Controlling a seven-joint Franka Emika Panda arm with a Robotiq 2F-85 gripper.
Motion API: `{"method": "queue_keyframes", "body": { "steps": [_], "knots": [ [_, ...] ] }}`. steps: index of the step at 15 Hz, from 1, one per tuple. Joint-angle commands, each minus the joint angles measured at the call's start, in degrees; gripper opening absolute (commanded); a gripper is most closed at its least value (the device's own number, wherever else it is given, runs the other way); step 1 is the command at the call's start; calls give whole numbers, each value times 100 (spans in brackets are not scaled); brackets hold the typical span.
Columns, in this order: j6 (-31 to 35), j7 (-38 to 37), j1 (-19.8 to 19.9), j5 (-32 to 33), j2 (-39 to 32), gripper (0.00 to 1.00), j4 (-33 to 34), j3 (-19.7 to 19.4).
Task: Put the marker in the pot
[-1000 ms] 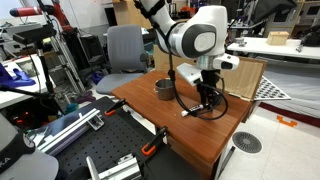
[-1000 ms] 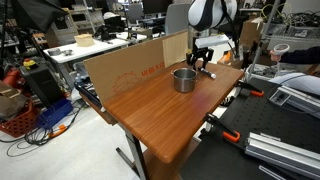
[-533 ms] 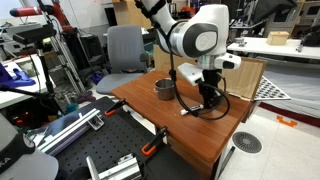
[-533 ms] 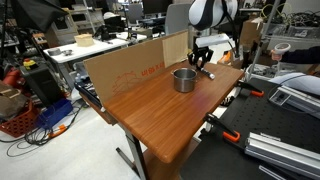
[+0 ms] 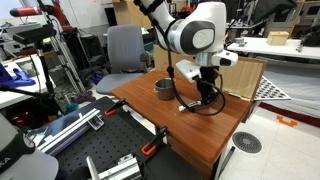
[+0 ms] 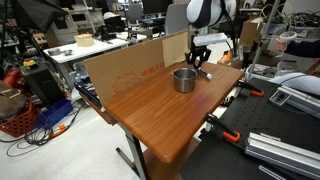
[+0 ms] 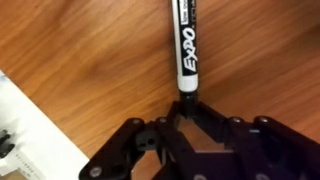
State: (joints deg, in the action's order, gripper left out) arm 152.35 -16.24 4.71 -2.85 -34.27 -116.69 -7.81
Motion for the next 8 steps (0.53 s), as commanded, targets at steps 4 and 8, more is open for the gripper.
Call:
{"method": "queue_keyframes", "body": {
  "steps": [4,8],
  "knots": [
    [104,-234,-238,-214,952,6,-528,-44],
    [303,-807,-611,67,1663,6,-937,-174]
  ]
}}
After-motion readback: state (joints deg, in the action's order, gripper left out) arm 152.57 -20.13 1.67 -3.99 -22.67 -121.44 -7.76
